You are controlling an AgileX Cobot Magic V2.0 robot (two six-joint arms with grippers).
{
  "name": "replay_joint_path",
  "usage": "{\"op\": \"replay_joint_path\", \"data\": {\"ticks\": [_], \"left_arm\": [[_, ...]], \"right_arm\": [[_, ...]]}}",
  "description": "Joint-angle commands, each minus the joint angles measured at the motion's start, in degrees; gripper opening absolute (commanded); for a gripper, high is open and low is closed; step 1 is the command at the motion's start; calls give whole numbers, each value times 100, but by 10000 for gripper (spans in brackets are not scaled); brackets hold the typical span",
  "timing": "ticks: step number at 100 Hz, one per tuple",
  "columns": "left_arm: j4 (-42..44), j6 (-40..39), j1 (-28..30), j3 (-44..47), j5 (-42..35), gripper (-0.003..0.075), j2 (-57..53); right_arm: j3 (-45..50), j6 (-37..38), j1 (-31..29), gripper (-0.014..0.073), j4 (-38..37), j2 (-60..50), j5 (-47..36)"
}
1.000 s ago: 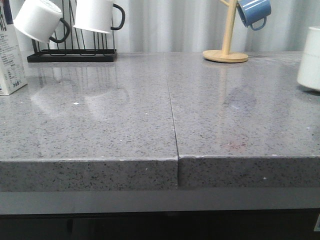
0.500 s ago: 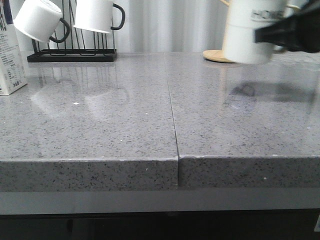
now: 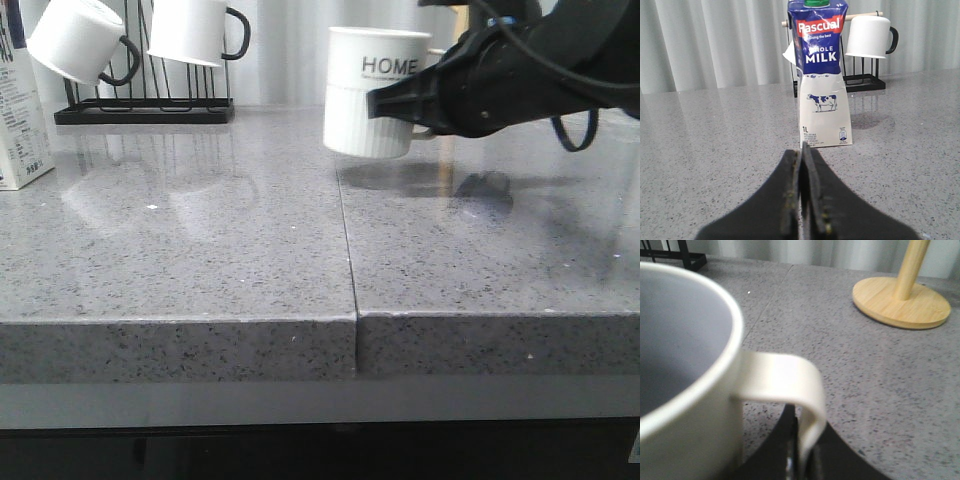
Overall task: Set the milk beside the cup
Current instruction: 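Carry the HOME mug with the right gripper toward the table center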
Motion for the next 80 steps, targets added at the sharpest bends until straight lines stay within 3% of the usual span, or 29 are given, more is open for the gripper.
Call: {"op": "replay_joint_path", "data": {"ticks": [1, 37, 47, 66, 80], "left_arm": [[-34, -55, 7, 283, -464, -21, -179], [-34, -55, 7, 283, -464, -20, -179], [-34, -55, 7, 283, -464, -20, -179], [-34, -55, 7, 283, -464, -21, -179], [-34, -55, 7, 283, -464, -21, -179]], "right_arm": [[-268, -57, 66, -111, -42, -140, -497], [-314, -57, 141, -85, 25, 172, -392], [-314, -57, 141, 10, 25, 172, -354], [-309, -57, 141, 277, 25, 172, -302], [-309, -57, 141, 321, 29, 132, -268]]}}
